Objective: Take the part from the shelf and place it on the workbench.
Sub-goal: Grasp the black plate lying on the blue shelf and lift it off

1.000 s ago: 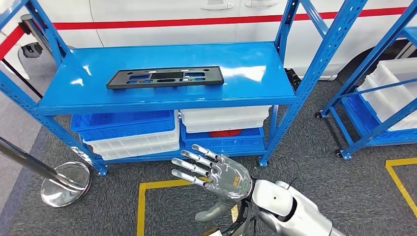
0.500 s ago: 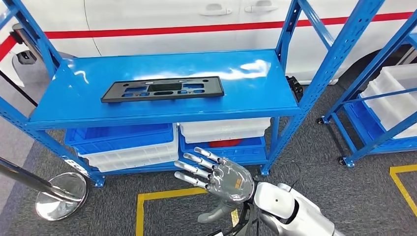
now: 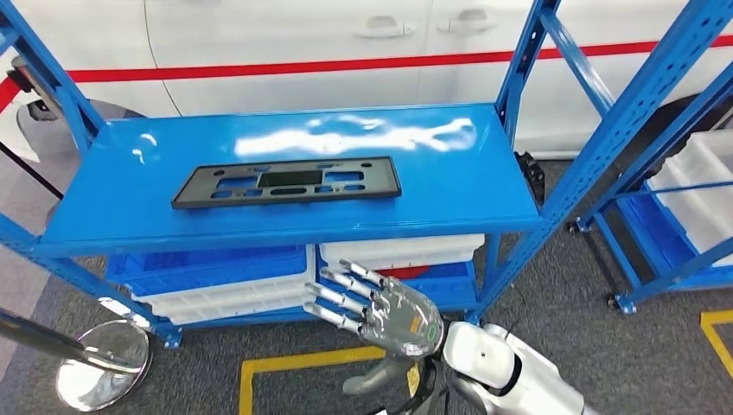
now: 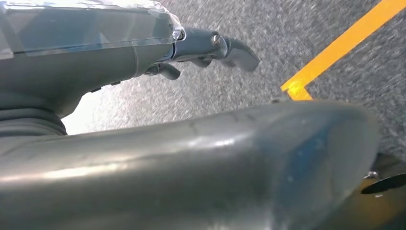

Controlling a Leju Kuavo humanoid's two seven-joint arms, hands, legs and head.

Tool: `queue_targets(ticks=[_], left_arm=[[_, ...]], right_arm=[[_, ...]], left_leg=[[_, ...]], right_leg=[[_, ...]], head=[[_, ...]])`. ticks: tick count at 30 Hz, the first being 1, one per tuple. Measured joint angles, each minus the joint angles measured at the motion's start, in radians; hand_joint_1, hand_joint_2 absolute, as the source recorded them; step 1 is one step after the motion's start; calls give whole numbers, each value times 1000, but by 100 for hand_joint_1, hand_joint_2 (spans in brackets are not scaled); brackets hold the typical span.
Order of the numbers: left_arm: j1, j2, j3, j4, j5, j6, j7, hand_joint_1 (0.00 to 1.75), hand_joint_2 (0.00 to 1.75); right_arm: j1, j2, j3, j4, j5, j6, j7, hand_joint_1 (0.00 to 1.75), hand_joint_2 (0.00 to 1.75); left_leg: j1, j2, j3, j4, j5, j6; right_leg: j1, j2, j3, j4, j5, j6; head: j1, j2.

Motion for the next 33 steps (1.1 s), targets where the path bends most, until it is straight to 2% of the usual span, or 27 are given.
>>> queue_targets(ticks=[2,3,4,6,7,8,9,11,13,14,15,17,18,19,21,22,23,24,26,27,28,29,30,33], left_arm=[[-3,1,0,0,1,1,0,0,0],[-5,1,0,0,1,1,0,0,0],[-5,1,0,0,2,2,0,0,0],[-4,1,0,0,2,2,0,0,0],[-3,1,0,0,2,2,0,0,0],[-1,2,0,0,2,2,0,0,0],[0,2,0,0,2,2,0,0,0],[0,2,0,0,2,2,0,0,0],[0,3,0,0,2,2,0,0,0],[1,3,0,0,2,1,0,0,0],[0,3,0,0,1,1,0,0,0],[0,3,0,0,1,0,0,0,0],[-1,3,0,0,1,0,0,0,0],[-3,2,0,0,1,0,0,0,0],[-6,2,0,0,0,0,0,0,0],[-6,2,0,0,0,-1,0,0,0],[-6,2,0,0,-1,-1,1,0,0],[-6,2,0,0,-1,-2,2,0,0],[-5,2,0,0,-2,-5,3,0,0],[-6,1,0,1,-2,-7,4,0,0],[-7,1,0,1,-2,-10,3,0,0],[-8,0,0,2,-2,-13,2,0,0],[-10,0,0,2,-2,-16,1,0,0],[-12,0,0,2,-3,-20,-2,0,0]], right_arm=[[-1,-6,0,0,0,-2,0,0,0],[-2,-10,0,0,0,-2,0,0,0],[-2,-15,0,0,0,-2,0,0,0],[-4,-18,0,0,1,0,-1,0,0],[-5,-18,1,0,1,2,-2,0,0],[-5,-18,1,1,2,3,-2,0,0],[-7,-18,1,1,2,4,-2,0,0],[-11,-18,1,1,2,5,-2,0,0],[-15,-18,1,2,2,6,-2,0,0],[-17,-18,2,3,3,7,-2,0,0],[-18,-18,2,3,3,8,-1,0,0],[-21,-18,2,3,4,8,1,0,0],[-23,-18,2,3,4,9,2,0,0],[-25,-18,2,3,5,10,4,0,0],[-24,-15,2,3,6,12,5,0,0],[-23,-14,2,4,8,15,6,0,0],[-22,-12,2,5,10,17,6,0,0],[-22,-12,3,5,13,20,7,0,0],[-23,-12,3,6,19,26,8,0,0],[-24,-12,3,6,21,31,8,0,0],[-26,-11,3,7,22,37,9,0,0],[-29,-11,3,8,22,45,10,0,0],[-32,-10,3,9,22,53,11,0,0],[-43,-15,3,12,19,71,11,0,0]], left_leg=[[2,3,-4,30,-1,-10],[4,3,-24,70,-5,-14],[5,4,-58,127,-16,-17],[6,4,-143,247,-62,-23],[7,4,-177,280,-81,-25],[7,4,-197,283,-82,-26],[7,4,-202,254,-59,-24],[6,4,-179,129,47,-15],[1,4,-160,38,111,-4],[-2,4,-158,24,119,1],[-4,3,-156,23,114,5],[0,2,-144,12,120,15],[3,2,-135,5,119,20],[5,2,-127,0,117,25],[4,2,-117,-2,107,32],[4,2,-112,-1,102,33],[3,1,-105,-1,95,32],[3,0,-96,0,88,31],[3,-2,-75,0,72,27],[1,-3,-67,2,65,23],[0,-4,-64,3,60,19],[-1,-4,-64,3,56,14],[-2,-3,-63,3,54,10],[-2,0,-70,26,32,-7]], right_leg=[[-2,2,19,-9,-7,-14],[-3,2,30,-12,-12,-19],[-3,1,41,-15,-18,-24],[-3,0,59,-15,-34,-29],[-3,1,68,-15,-43,-30],[-3,2,80,-15,-52,-29],[-3,3,93,-15,-62,-28],[-3,4,119,-15,-81,-23],[-1,5,133,-14,-98,-13],[0,5,135,-14,-104,-7],[1,6,138,-16,-109,0],[-1,5,143,-13,-120,11],[-1,4,134,11,-134,15],[-3,3,112,55,-155,19],[-5,3,32,187,-201,25],[-5,3,-6,238,-208,28],[-6,2,-31,260,-195,29],[-6,2,-36,242,-161,29],[-5,1,-2,123,-66,23],[-3,0,21,62,-34,18],[0,0,37,20,-20,12],[3,0,44,0,-21,7],[5,1,47,-7,-26,3],[-3,0,55,-20,-29,-12]], head=[[0,0],[0,0],[0,0],[0,0],[-1,0],[-1,0],[-1,0],[0,0],[0,0],[0,0],[0,0],[0,0],[0,0],[0,0],[0,0],[0,0],[0,0],[0,0],[0,0],[0,0],[0,0],[0,0],[0,0],[0,0]])
